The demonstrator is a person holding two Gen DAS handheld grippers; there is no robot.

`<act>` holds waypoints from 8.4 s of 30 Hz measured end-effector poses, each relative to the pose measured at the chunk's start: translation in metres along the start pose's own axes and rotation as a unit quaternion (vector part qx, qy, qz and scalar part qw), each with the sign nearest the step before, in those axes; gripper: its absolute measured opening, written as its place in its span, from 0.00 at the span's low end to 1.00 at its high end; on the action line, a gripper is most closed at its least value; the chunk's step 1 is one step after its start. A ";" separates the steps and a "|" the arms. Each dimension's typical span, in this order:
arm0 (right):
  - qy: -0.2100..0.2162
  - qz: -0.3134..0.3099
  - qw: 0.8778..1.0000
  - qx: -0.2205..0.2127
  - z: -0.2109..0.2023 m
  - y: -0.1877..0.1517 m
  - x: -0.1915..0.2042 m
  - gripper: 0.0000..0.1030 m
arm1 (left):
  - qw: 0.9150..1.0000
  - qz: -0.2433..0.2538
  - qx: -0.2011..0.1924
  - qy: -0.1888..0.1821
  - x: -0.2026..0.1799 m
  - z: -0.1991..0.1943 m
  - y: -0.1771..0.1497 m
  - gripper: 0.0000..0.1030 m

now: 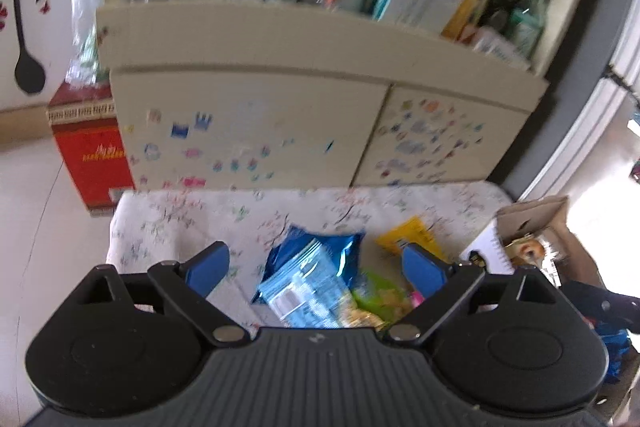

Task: Organize snacks
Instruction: 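Grasp the light-blue stick packet with the left gripper while the right grasps the pink packet, then lift the light-blue stick packet with the left gripper while the right carries the pink packet to the box, then open both grippers over the box, releasing the stick and pink packets, then grasp the blue foil packet with the left gripper while the right grasps the yellow packet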

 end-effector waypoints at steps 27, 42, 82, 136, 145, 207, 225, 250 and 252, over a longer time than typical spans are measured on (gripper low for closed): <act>-0.037 -0.037 0.997 0.060 0.105 -0.042 0.018 0.78 | 0.994 -0.053 0.096 0.016 0.015 0.083 -0.040 0.89; 0.001 -0.016 0.998 0.059 0.094 -0.041 0.020 0.40 | 0.994 -0.054 0.093 -0.011 0.012 0.065 -0.042 0.39; 0.052 -0.070 0.994 0.070 0.043 -0.041 0.059 0.38 | 0.995 -0.018 0.096 0.000 0.043 0.053 -0.069 0.21; -0.042 0.091 0.989 -0.108 -0.077 0.042 -0.079 0.38 | 0.975 0.070 -0.024 -0.208 -0.175 -0.012 -0.038 0.10; -0.079 0.129 0.984 -0.096 -0.082 0.034 -0.104 0.38 | 0.966 0.097 0.002 -0.240 -0.212 -0.007 -0.059 0.10; 0.040 -0.022 0.998 0.048 0.022 -0.017 0.029 0.72 | 0.998 -0.007 0.053 -0.028 0.006 0.025 0.006 0.86; 0.027 -0.025 0.990 0.134 0.083 -0.069 0.049 0.72 | 0.994 0.040 0.094 -0.030 0.000 0.099 -0.011 0.86; -0.020 -0.098 0.992 0.081 0.098 -0.076 0.067 0.56 | 0.995 0.066 0.072 0.009 0.005 0.114 -0.016 0.76; -0.015 -0.098 0.992 0.082 0.097 -0.075 0.067 0.52 | 0.995 0.066 0.071 0.012 0.004 0.111 -0.017 0.73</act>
Point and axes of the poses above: each gripper's, at about its wrist camera, not at the fingertips, and z roughly the way its jaws point, x to its left, y to its top, the point moved 7 cm from there along z, roughly the way its jaws point, and after that the axes turned 2 degrees about -z, right-handed, at the moved point
